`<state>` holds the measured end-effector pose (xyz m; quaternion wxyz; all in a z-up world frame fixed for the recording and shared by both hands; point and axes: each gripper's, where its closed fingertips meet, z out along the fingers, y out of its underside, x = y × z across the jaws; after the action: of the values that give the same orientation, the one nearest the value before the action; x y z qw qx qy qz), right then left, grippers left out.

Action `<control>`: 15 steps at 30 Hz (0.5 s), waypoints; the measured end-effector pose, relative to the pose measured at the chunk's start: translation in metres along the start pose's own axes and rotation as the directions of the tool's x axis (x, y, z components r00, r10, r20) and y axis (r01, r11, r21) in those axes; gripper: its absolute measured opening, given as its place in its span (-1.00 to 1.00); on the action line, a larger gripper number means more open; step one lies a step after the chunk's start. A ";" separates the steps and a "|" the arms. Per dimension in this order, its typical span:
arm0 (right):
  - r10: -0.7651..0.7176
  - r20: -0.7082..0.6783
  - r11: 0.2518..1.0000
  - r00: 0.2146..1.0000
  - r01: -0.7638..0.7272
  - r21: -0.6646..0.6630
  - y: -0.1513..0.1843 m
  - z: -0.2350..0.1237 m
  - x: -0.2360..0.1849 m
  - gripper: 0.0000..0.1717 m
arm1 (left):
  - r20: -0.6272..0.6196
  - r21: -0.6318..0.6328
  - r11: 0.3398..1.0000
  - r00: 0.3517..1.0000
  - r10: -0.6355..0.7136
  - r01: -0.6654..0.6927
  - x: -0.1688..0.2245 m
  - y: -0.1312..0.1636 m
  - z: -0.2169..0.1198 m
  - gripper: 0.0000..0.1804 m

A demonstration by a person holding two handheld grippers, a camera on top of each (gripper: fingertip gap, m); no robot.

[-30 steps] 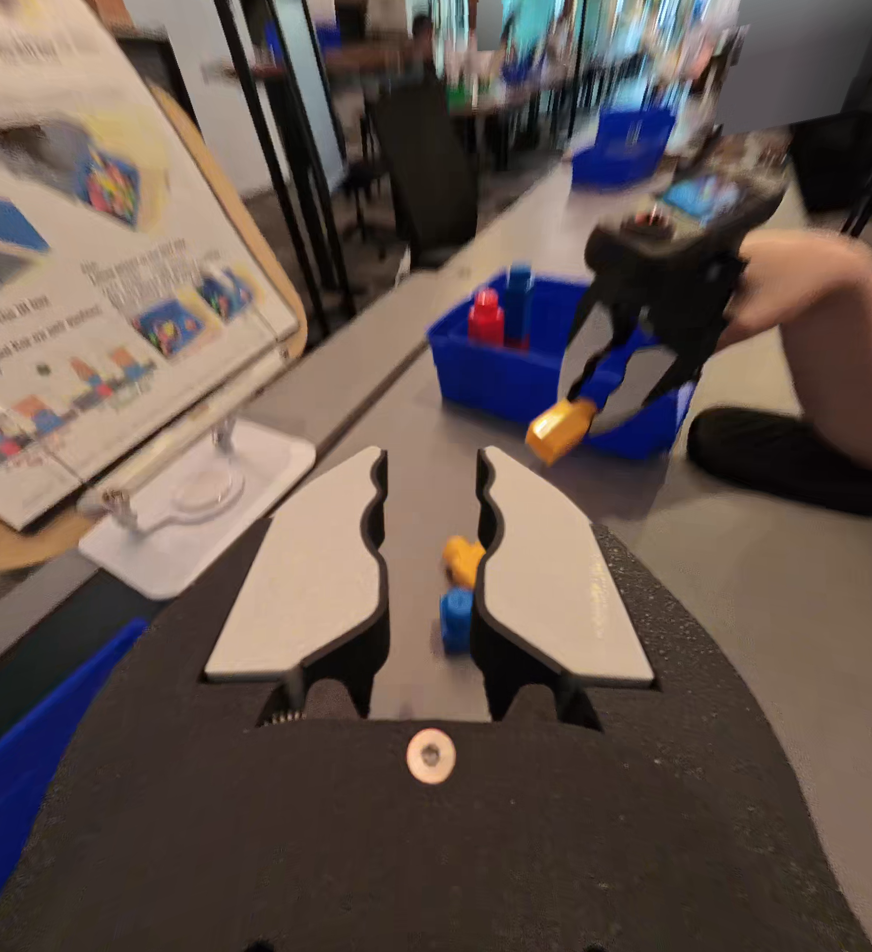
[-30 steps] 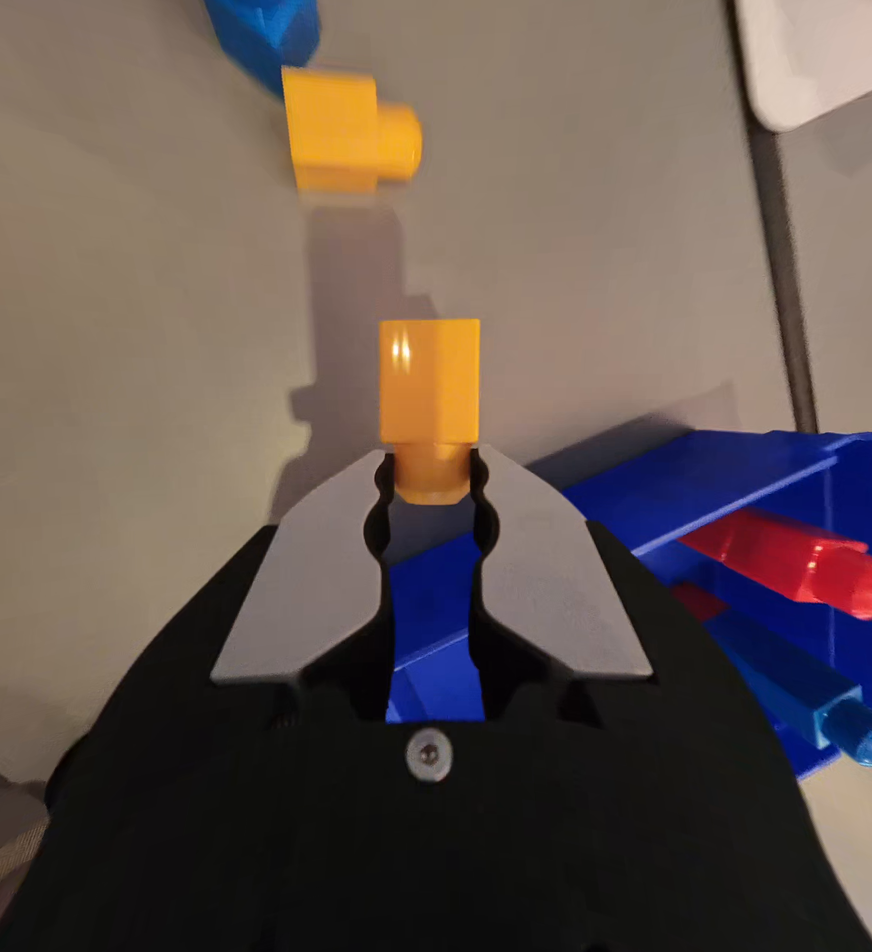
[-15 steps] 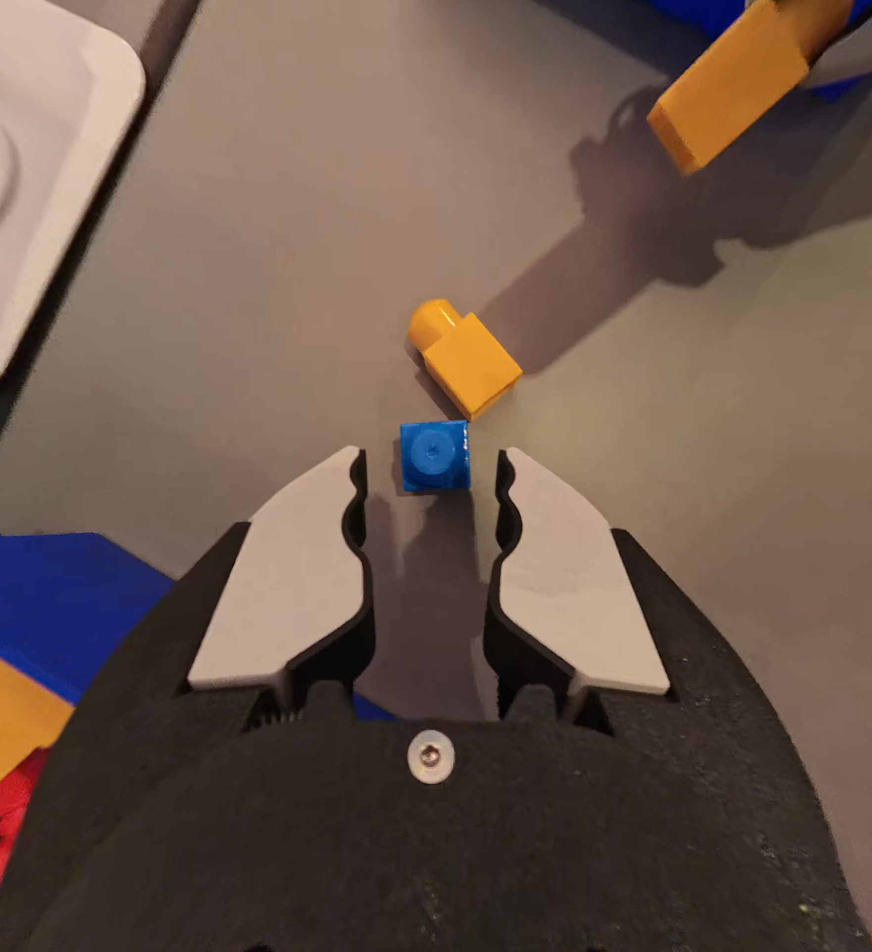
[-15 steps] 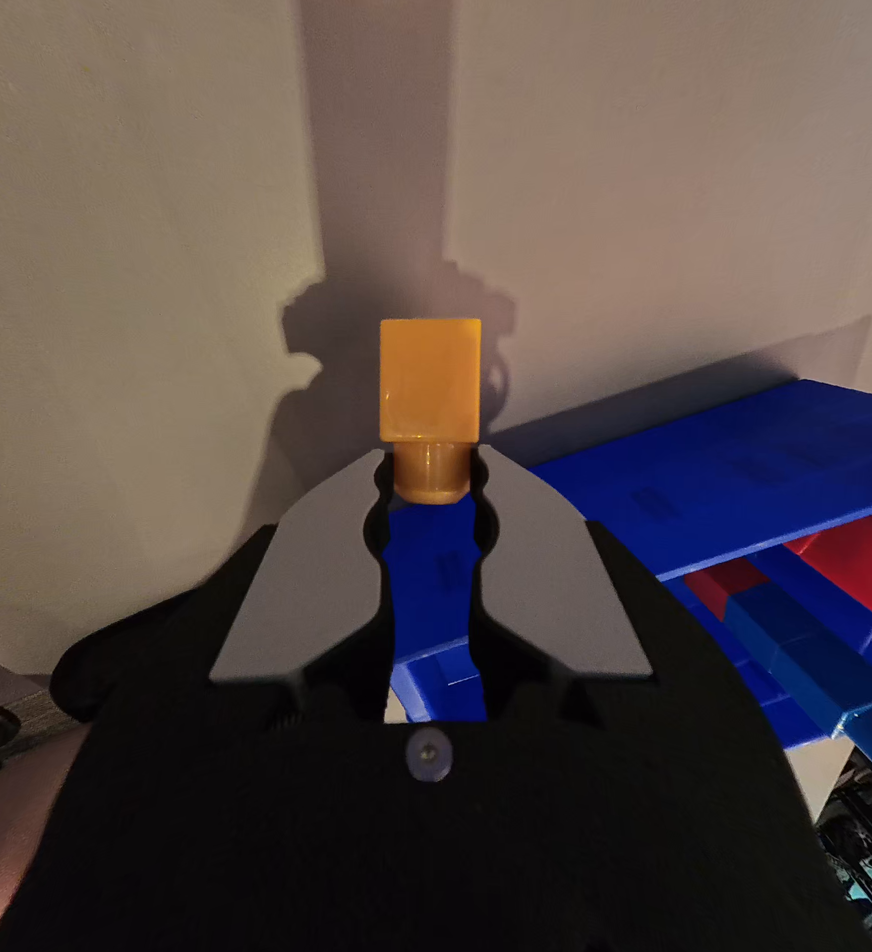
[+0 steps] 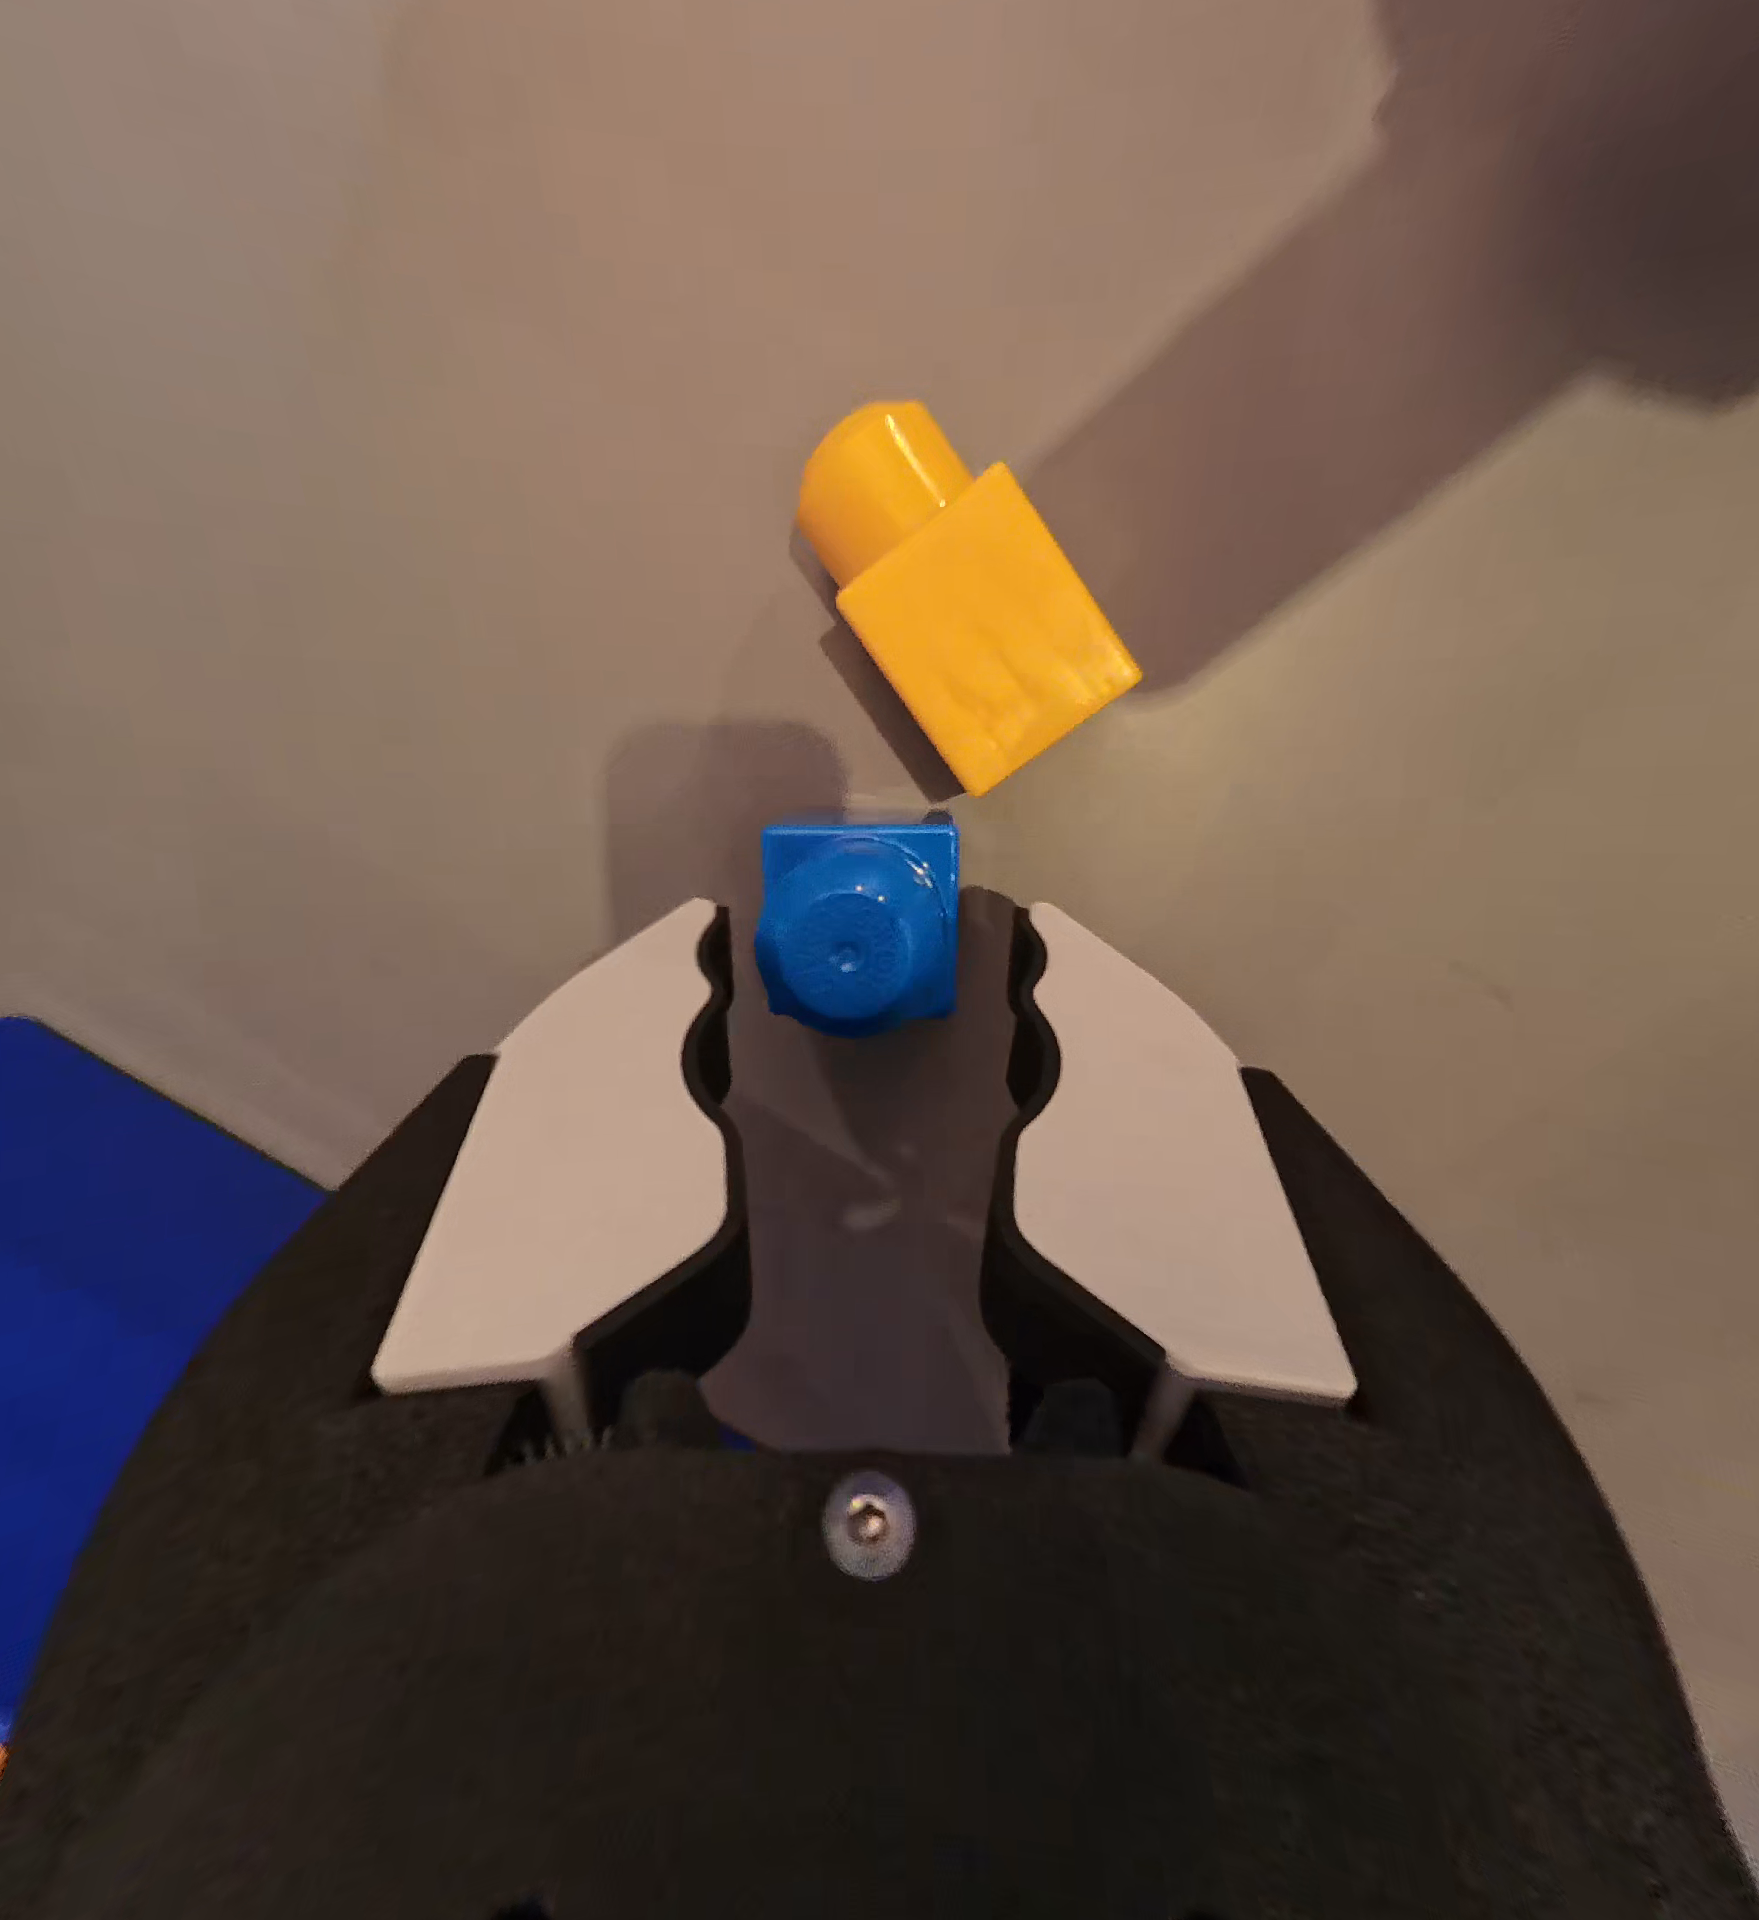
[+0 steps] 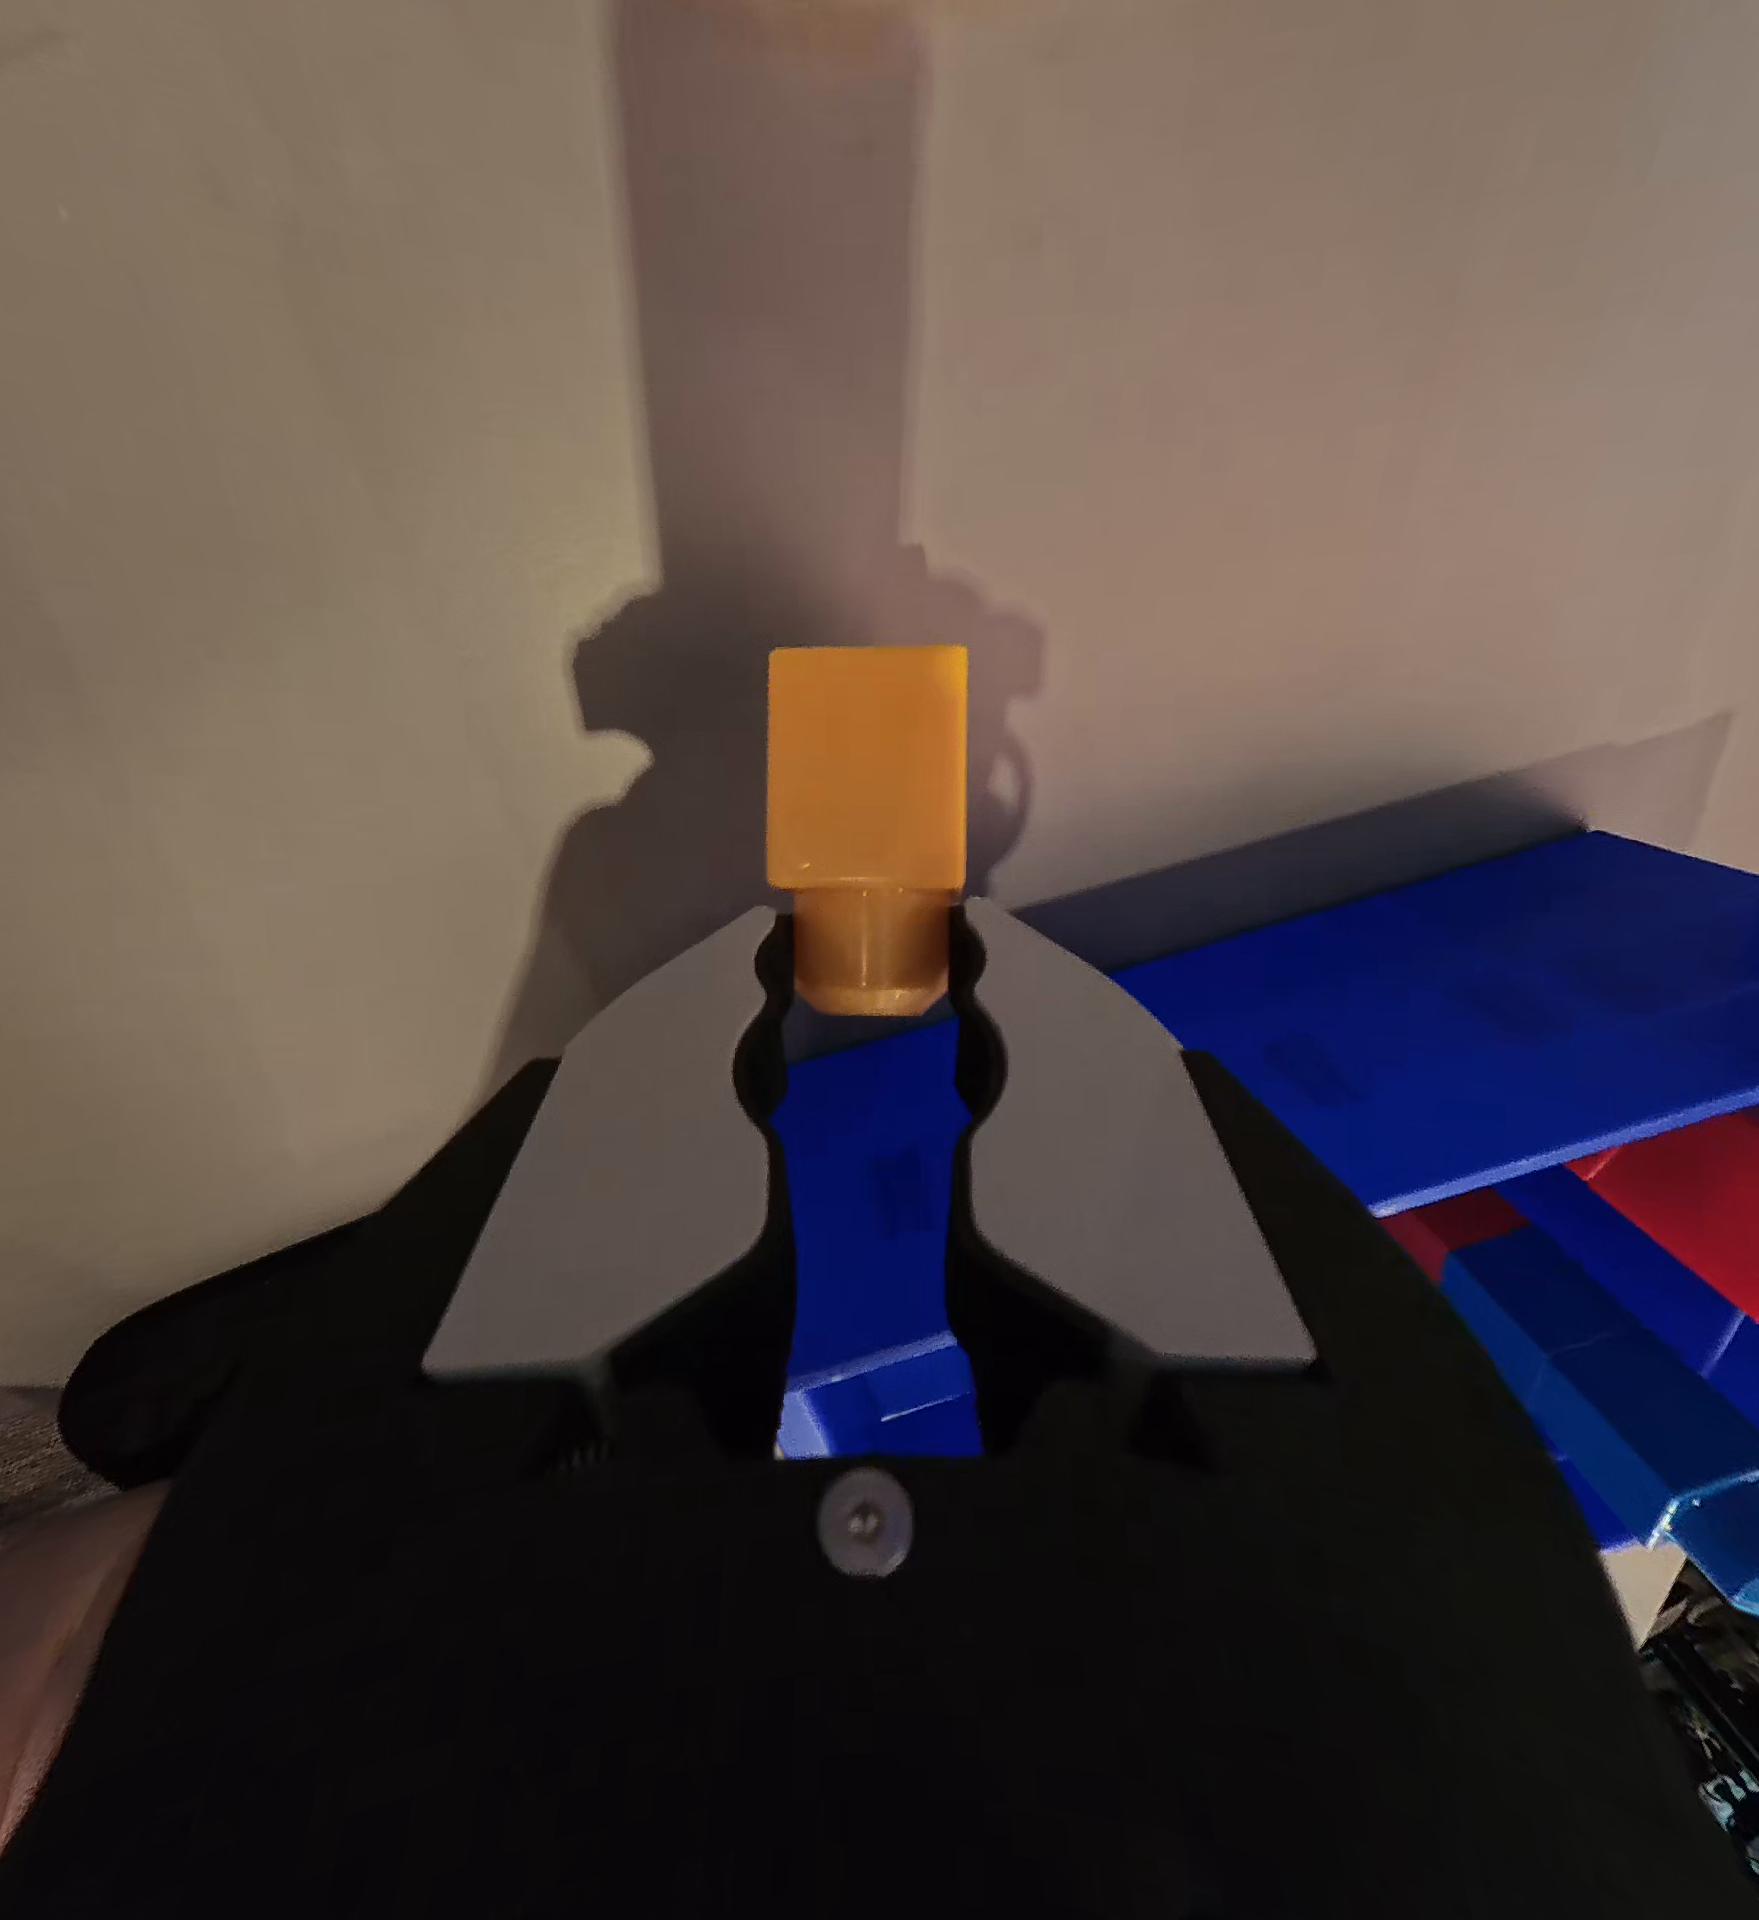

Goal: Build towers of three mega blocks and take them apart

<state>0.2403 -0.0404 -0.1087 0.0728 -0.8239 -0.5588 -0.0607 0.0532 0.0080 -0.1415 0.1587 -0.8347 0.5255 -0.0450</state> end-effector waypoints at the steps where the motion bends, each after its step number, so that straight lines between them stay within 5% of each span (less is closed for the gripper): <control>1: 0.000 0.001 1.000 1.000 0.000 0.003 0.000 0.001 0.001 -0.65 | 0.005 -0.014 1.000 1.000 0.002 -0.002 0.000 0.002 0.003 -0.47; 6: 0.002 0.007 0.999 1.000 -0.002 0.043 -0.009 0.005 0.004 -0.65 | 0.022 -0.032 0.999 0.999 0.023 -0.022 -0.003 0.003 0.003 -0.59; 15: -0.014 -0.011 0.988 1.000 0.015 0.154 -0.036 0.009 0.008 -0.65 | 0.028 0.115 0.992 0.998 -0.056 0.052 -0.014 -0.002 -0.053 -0.59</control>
<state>0.2096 -0.0183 -0.1140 0.1385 -0.8114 -0.5673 -0.0222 0.0357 0.0101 -0.0891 0.2131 -0.8387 0.4967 -0.0661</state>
